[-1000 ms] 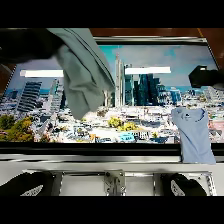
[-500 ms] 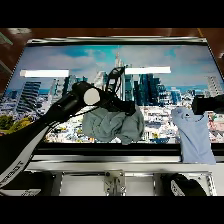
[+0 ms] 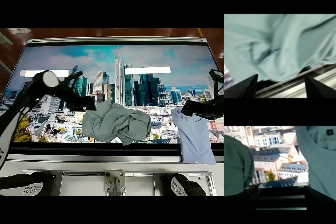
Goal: Fold the shirts.
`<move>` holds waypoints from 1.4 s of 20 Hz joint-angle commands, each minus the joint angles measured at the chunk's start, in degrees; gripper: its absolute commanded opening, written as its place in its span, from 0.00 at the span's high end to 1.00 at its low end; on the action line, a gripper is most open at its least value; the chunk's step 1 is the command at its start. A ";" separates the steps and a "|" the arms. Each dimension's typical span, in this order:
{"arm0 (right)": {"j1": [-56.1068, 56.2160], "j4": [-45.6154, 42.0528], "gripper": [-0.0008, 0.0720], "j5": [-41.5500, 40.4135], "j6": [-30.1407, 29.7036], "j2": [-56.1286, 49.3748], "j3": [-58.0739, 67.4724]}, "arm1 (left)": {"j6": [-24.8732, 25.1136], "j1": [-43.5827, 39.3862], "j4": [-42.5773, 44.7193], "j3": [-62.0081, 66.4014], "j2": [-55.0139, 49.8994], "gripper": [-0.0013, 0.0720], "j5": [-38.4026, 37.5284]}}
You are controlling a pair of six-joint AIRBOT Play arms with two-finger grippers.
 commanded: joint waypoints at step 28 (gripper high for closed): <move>12.04 21.33 0.04 -10.23 -8.41 -35.63 -0.42 | 5.51 3.69 -21.75 -32.61 3.02 0.93 29.27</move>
